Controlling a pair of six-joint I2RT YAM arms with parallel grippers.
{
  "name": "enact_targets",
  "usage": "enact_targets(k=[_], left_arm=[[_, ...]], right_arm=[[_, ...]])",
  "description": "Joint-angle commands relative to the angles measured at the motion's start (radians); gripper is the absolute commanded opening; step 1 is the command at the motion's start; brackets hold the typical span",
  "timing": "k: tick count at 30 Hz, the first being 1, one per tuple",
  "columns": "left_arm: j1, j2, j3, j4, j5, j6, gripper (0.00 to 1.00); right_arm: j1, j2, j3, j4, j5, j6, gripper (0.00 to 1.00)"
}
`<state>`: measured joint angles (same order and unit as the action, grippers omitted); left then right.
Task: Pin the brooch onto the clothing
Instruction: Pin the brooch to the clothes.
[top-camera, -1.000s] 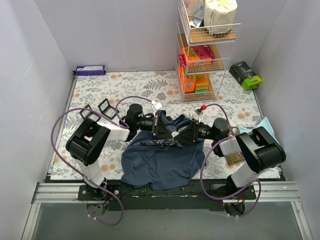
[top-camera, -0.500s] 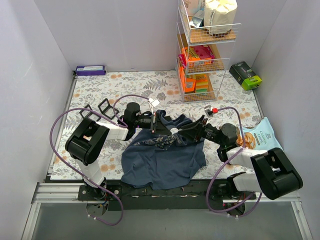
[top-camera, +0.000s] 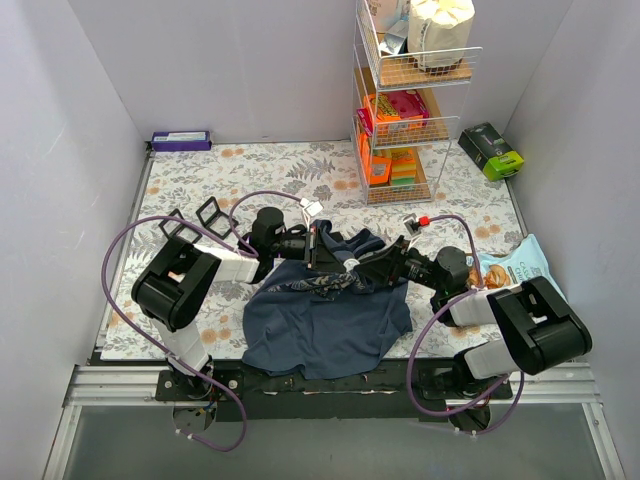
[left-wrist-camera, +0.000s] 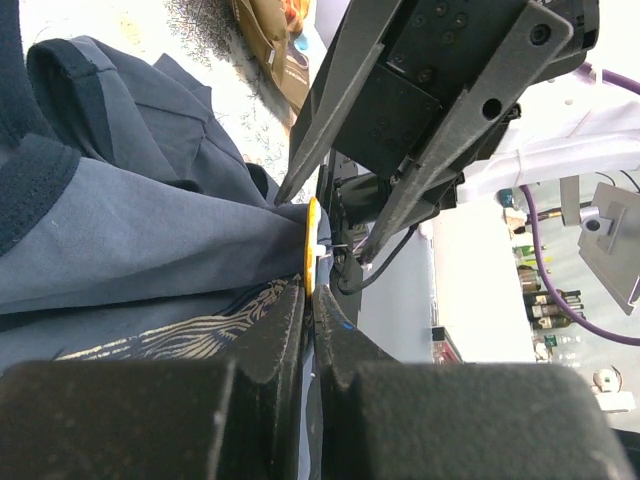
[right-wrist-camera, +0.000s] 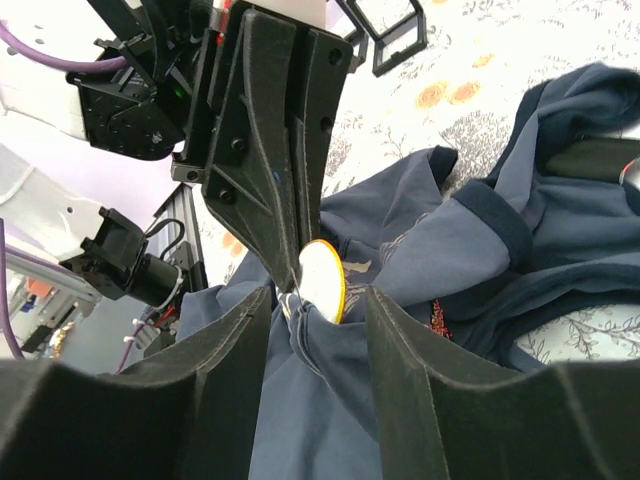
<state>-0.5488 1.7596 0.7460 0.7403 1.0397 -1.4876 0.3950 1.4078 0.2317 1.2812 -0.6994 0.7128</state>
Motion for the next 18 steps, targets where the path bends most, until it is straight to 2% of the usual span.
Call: enact_targets(k=[1,18], left_arm=[[-0.008,-0.049,-0.007,0.010,-0.006,0.020,0.00],[-0.022,-0.068,-0.004,-0.001,-0.004,0.030,0.00]], right_arm=[[0.004,0.026,-0.002,0.181,-0.012,0.031,0.49],[0.007,0.057,0.011,0.196,-0.025,0.045,0.38]])
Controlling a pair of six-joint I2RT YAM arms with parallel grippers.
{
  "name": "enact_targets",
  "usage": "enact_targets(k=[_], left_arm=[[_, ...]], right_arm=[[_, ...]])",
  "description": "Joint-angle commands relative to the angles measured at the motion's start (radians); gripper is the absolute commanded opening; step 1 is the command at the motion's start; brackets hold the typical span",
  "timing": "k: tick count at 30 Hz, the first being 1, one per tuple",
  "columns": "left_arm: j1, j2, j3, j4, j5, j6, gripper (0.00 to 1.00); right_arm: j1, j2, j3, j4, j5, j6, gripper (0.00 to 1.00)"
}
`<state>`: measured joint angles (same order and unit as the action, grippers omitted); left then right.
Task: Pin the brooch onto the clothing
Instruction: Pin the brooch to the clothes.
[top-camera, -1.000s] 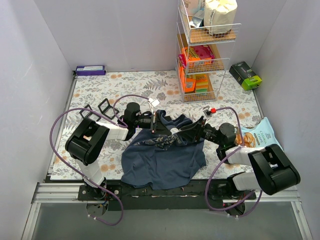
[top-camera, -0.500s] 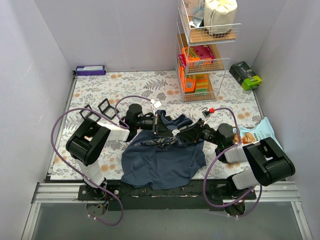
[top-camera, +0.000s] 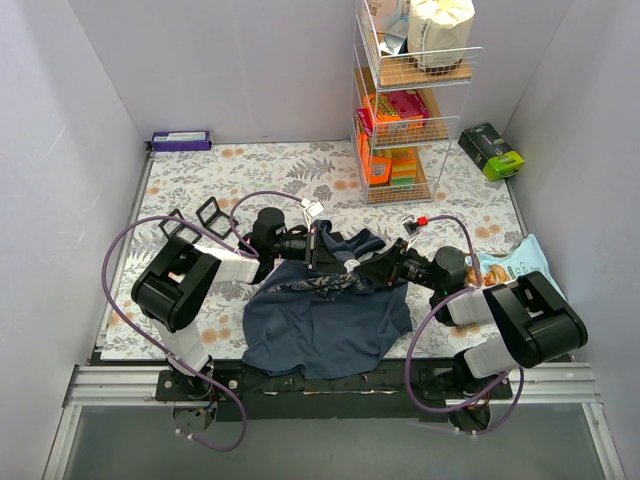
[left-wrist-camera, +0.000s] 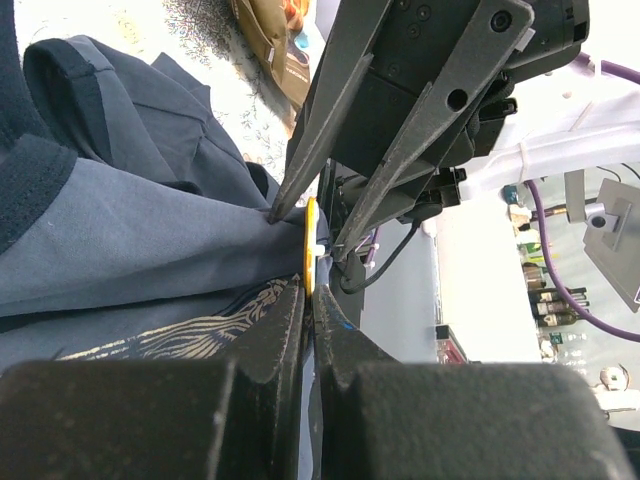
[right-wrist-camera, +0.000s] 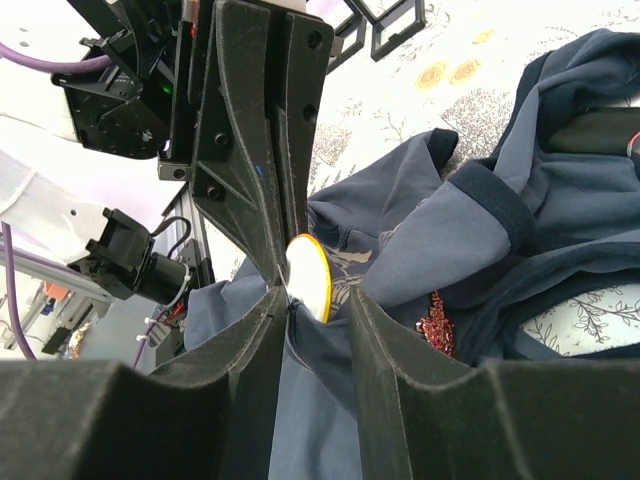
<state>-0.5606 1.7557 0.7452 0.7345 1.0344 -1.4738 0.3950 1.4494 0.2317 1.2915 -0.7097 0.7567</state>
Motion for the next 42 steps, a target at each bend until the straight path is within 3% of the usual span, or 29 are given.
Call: enact_targets(k=[1,17,22,26,33,42], left_arm=[[-0.010,-0.064,-0.003,0.005,0.001,0.018,0.00],[-0.015,-0.053,0.006,-0.014,0.010,0.026,0.00],[-0.015,-0.055,0.005,-0.014,0.006,0.023,0.00],[-0.016,-0.056,0.006,-0.018,0.003,0.024,0.00],[-0.015,-0.062,0.005,-0.012,0.004,0.020,0.00],[-0.016,-0.064,0.002,-0.009,0.006,0.020,0.00]], right_arm=[[0.007,0.019,0.011,0.187,-0.017,0.003,0.38],[0.022,0.103,0.035,0.298,-0.088,0.070,0.31],[0.021,0.071,0.020,0.284,-0.070,0.058,0.32],[0.021,0.019,0.012,0.172,-0.042,-0.006,0.36],[0.021,0.012,0.005,0.198,-0.034,0.009,0.43],[0.016,0.014,-0.005,0.212,-0.024,0.015,0.39]])
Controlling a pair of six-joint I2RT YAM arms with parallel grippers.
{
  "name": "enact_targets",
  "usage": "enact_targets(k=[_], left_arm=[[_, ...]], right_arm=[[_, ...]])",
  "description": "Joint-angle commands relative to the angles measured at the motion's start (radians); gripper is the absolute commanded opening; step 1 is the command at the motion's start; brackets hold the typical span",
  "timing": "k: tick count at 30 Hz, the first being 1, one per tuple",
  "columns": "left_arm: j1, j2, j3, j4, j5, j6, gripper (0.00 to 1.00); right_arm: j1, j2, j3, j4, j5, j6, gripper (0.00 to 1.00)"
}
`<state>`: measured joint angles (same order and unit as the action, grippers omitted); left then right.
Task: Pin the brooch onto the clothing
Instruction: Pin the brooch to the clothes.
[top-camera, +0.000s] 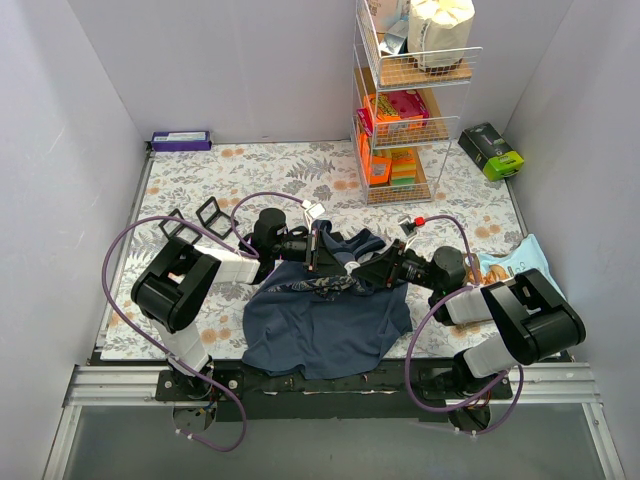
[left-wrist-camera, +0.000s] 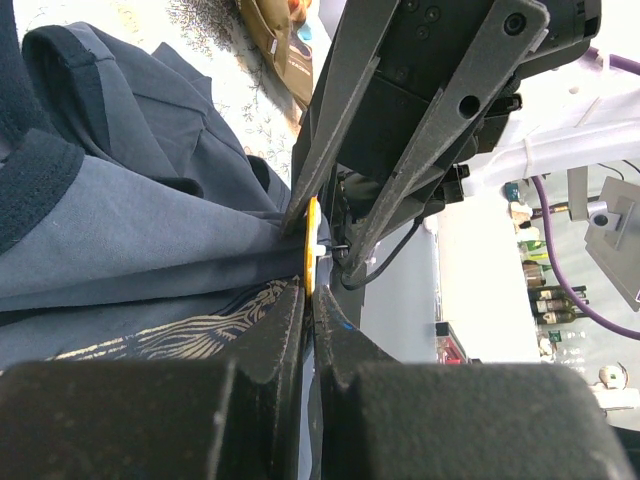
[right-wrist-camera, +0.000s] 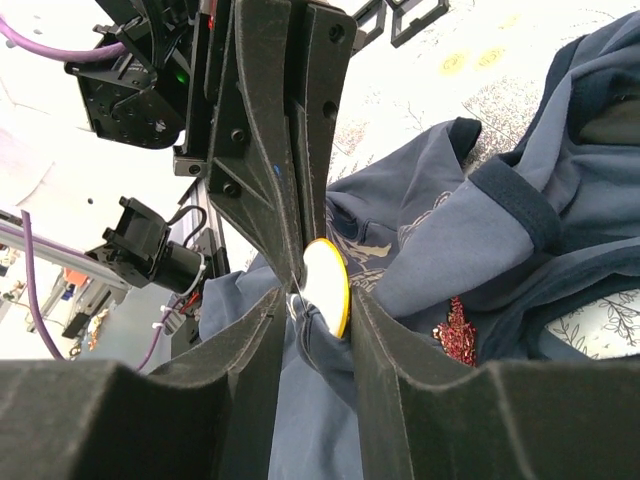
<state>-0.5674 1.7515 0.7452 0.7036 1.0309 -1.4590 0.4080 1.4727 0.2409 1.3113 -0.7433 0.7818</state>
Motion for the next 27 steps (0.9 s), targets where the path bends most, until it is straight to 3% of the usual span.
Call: enact_targets(k=[1,27], left_arm=[[-0.008,-0.061,0.002,0.020,0.009,0.005,0.00],[-0.008,-0.058,0.002,0.023,0.009,0.003,0.00]], right_arm=[[0.003,-0.011,-0.015,0.190,0.012,-0.010,0.39],[-0.035,0.012,-0.020,0.270,-0.004,0.037,0.38]])
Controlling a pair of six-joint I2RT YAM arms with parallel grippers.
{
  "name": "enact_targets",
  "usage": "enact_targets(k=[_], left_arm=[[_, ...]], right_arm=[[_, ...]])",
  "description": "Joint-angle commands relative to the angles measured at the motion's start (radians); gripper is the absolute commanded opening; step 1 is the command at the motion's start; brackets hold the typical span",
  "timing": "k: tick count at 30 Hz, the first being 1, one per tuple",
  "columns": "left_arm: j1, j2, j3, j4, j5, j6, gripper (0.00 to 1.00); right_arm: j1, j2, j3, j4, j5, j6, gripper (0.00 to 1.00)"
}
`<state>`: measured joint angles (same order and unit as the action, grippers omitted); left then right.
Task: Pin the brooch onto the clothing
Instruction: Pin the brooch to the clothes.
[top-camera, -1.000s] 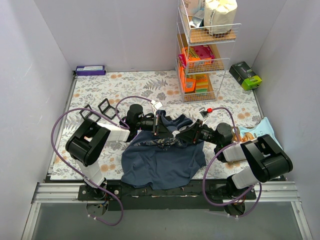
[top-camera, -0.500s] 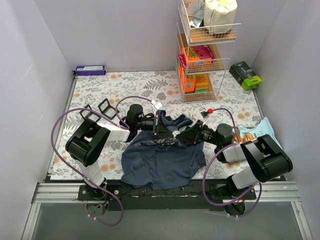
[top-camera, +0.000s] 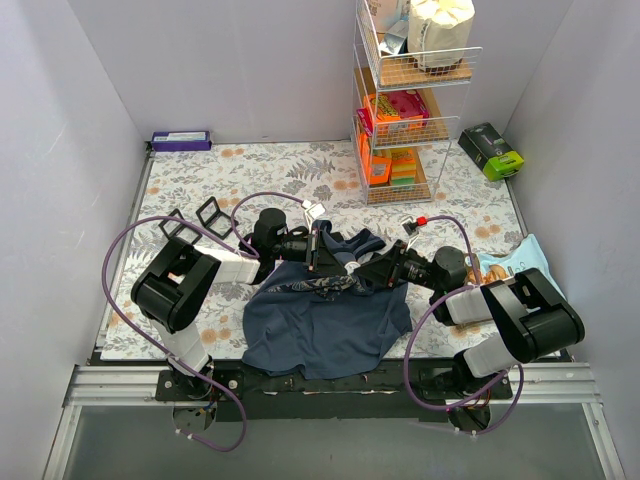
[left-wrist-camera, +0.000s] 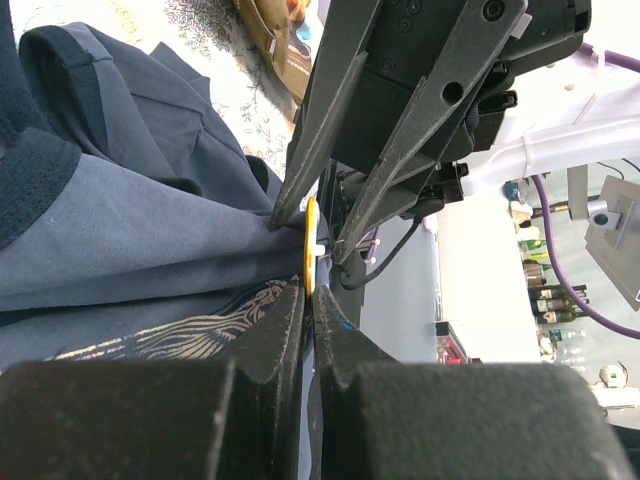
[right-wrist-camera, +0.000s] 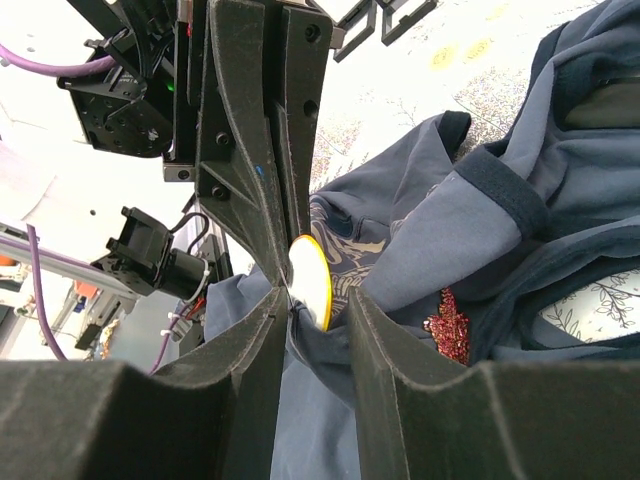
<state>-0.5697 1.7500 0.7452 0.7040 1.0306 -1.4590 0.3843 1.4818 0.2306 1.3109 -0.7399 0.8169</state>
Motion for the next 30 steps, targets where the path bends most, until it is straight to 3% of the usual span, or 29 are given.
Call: enact_targets(k=[1,19,30], left_arm=[[-0.006,-0.055,0.002,0.023,0.011,0.003,0.00],[-0.009,-0.060,-0.001,0.031,0.013,-0.003,0.00],[-0.010,-0.052,0.000,0.035,0.017,-0.004,0.00]], right_arm=[[-0.012,0.002,-0.008,0.269,-0.009,0.004,0.38],[-0.018,0.040,0.009,0.287,-0.018,0.010,0.37],[-0.016,0.084,0.027,0.310,-0.052,0.022,0.31]])
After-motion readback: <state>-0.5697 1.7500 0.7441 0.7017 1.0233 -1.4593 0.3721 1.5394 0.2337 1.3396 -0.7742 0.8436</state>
